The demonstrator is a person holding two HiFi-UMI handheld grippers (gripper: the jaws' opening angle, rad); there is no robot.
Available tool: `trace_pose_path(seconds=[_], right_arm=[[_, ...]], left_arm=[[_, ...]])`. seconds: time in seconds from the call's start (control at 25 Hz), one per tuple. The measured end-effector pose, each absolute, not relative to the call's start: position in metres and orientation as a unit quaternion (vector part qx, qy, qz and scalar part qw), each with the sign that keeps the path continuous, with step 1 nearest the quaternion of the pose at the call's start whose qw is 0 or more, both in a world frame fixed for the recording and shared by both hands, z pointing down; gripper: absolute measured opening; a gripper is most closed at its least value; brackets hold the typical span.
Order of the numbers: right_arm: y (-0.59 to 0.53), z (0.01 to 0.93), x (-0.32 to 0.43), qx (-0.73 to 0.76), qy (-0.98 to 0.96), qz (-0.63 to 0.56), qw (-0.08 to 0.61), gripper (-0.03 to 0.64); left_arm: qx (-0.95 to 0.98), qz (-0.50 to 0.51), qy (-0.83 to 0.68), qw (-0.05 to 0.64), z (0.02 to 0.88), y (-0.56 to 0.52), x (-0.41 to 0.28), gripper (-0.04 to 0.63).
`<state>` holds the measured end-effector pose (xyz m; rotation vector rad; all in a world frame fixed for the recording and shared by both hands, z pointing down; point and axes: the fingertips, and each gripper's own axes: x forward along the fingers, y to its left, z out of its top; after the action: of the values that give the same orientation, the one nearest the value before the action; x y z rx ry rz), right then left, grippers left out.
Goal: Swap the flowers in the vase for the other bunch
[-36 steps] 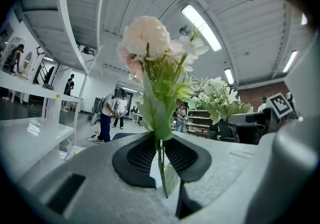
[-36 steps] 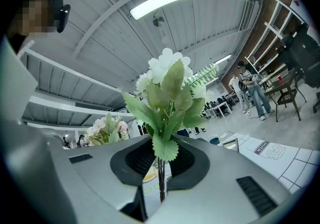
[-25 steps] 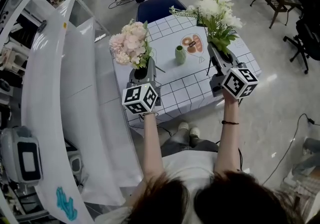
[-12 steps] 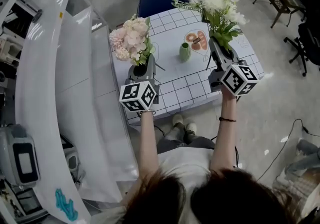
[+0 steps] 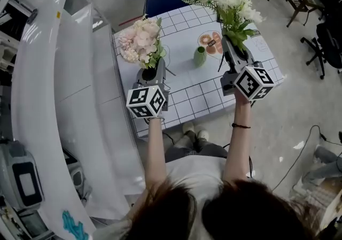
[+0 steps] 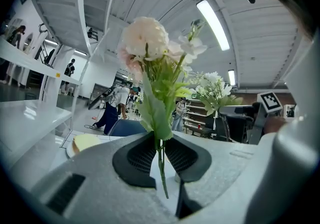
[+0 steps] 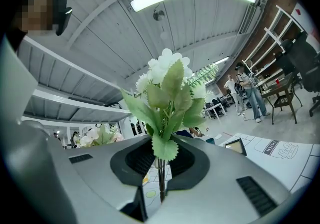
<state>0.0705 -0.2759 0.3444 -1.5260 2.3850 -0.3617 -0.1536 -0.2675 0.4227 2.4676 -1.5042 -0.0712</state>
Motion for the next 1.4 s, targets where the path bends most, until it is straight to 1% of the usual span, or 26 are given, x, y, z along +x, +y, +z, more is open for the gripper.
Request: trace_pose_path(seconds=[0.68,1.4], right_arm=[[-0.301,0.337,0.046,-0.534,0.822,-0.11,0.163,0.055],[-0.339,0.329,0.029,-0.495,0.849,-0.105,0.154,0.055]], left_arm=[[0.849,-0.024,-0.511,0.131,0.432,-0.288,-0.181,0.06],[0.831,-0.029,-0.539,0.131,0.427,-0.294,-0.186,0.06]])
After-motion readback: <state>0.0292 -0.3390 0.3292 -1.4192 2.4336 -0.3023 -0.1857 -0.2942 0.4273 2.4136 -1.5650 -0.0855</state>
